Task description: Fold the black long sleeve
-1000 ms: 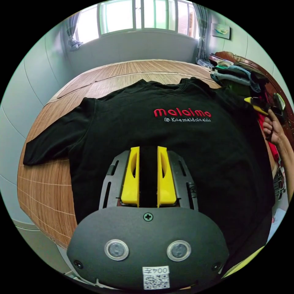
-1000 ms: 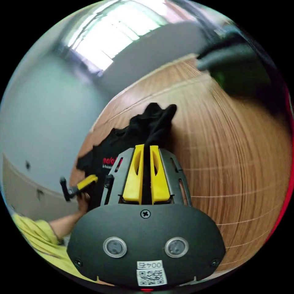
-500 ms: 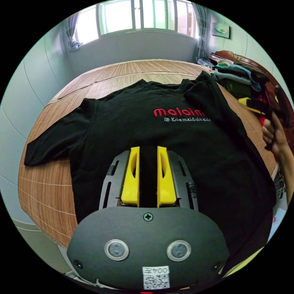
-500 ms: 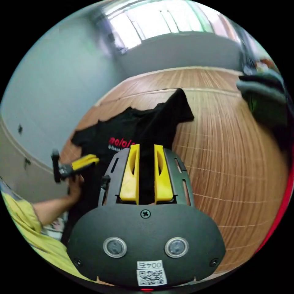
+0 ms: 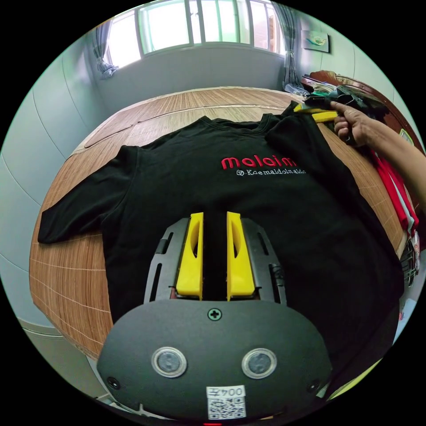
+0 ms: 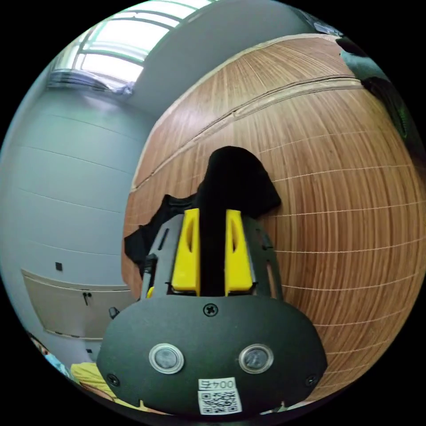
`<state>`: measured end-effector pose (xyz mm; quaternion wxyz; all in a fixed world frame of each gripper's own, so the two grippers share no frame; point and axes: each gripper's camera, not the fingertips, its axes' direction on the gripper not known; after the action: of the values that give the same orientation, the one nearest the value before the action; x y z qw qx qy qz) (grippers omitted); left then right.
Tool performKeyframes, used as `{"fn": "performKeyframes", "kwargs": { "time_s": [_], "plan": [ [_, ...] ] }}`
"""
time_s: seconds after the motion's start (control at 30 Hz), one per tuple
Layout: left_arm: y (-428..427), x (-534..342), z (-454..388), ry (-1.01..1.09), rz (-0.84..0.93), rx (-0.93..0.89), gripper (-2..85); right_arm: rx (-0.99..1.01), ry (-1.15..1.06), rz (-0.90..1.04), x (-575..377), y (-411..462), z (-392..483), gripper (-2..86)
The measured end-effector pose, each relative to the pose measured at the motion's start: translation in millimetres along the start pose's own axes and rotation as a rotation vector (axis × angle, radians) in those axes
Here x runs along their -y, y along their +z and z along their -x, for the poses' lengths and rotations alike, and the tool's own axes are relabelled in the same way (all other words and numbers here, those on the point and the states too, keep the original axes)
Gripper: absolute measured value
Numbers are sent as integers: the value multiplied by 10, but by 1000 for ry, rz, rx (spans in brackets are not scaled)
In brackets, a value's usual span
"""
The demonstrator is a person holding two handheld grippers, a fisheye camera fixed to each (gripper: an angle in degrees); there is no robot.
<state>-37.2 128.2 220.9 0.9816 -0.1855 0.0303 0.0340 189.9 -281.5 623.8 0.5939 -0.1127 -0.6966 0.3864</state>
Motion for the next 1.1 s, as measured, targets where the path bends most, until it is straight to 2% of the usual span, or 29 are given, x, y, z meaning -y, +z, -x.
{"fn": "performKeyframes", "kwargs": {
  "time_s": [0.17, 0.23, 0.33, 0.4, 0.5, 0.6, 0.77, 1.0, 1.1],
  "plan": [
    [4, -4, 5, 1, -2, 2, 83, 33, -16, -373, -552, -1116, 70, 49],
    [6, -4, 6, 2, -1, 2, 82, -84, -55, -520, -876, -1733, 205, 49],
    [9, -3, 11, 2, 0, 1, 83, -303, -73, -596, -979, -2266, 273, 50],
    [11, -4, 12, 1, 0, 0, 83, -422, -37, -562, -838, -2447, 182, 55],
    [14, -6, 12, 1, 0, 0, 84, -559, 10, -408, -568, -2648, -130, 70],
    [16, -9, 7, 2, 0, 1, 83, -600, 82, -465, -738, -3089, -448, 91],
    [21, -11, -4, 3, 1, 3, 82, -562, 147, -464, -1185, -3430, -1027, 76],
    [26, -14, -40, 8, 1, 11, 82, -445, 175, -289, -1359, -2986, -1646, 65],
    [26, -16, -53, 8, 1, 11, 81, -427, 220, -305, -1246, -2891, -1781, 69]
  ]
}}
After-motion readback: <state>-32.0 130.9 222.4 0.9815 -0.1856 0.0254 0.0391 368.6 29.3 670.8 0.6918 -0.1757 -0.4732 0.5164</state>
